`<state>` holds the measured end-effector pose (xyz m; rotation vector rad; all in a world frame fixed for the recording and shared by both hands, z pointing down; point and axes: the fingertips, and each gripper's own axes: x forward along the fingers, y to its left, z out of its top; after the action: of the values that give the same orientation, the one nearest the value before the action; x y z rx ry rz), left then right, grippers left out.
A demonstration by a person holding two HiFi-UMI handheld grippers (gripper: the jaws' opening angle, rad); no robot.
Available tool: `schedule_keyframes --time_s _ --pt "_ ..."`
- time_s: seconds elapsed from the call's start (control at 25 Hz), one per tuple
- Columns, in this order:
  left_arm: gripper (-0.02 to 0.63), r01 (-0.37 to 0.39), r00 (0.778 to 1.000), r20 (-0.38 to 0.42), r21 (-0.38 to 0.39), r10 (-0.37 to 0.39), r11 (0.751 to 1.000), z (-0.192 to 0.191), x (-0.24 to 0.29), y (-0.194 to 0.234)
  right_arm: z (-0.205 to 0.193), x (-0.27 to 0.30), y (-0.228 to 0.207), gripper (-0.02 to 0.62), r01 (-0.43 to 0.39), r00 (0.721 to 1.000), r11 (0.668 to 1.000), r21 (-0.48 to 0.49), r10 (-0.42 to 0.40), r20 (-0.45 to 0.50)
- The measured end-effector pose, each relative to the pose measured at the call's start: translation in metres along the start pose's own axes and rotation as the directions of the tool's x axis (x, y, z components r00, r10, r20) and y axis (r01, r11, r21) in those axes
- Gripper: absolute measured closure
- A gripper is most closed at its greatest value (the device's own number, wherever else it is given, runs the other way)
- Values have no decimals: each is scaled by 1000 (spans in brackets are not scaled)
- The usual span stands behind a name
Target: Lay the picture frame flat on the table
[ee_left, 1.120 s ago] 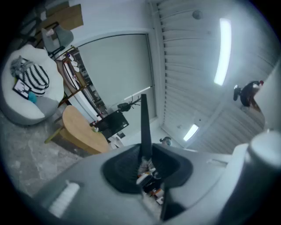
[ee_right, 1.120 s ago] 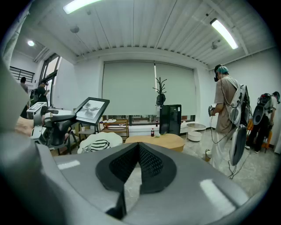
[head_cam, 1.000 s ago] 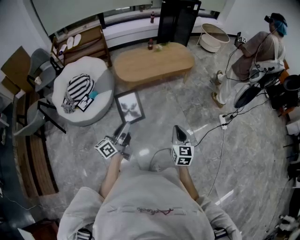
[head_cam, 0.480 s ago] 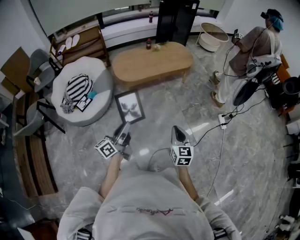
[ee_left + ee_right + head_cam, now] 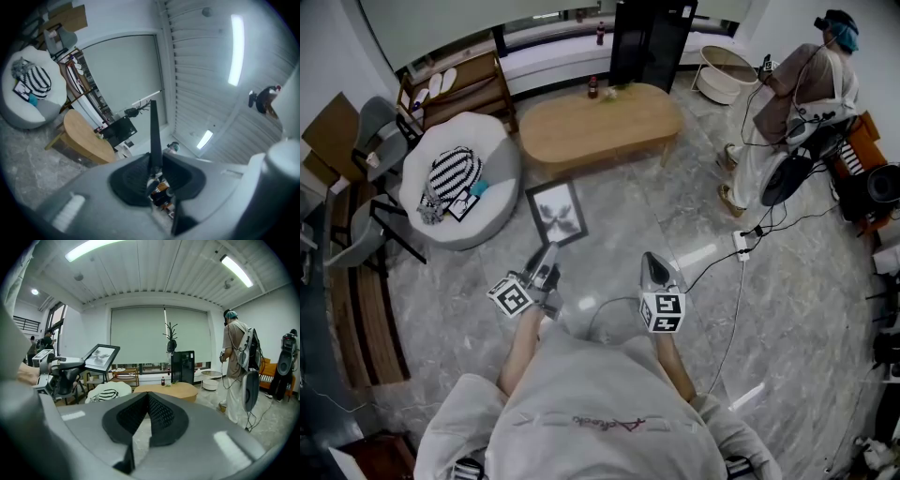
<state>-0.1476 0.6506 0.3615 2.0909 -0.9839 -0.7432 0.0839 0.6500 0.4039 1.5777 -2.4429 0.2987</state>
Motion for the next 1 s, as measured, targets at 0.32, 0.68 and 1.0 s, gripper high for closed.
schedule_keyframes --time_s 0.32,0.68,1.0 --pt "537 -3 1000 24 -4 4 1000 -23 17 -9 -8 -3 -33 592 -9 1000 1000 9 9 0" --pt "537 -9 1000 30 5 9 1000 -29 34 -10 -6 3 -52 592 -17 1000 1000 5 17 5" --pt "537 -13 1000 27 10 12 1000 -33 37 2 -9 14 -52 592 -30 1000 999 -10 30 6"
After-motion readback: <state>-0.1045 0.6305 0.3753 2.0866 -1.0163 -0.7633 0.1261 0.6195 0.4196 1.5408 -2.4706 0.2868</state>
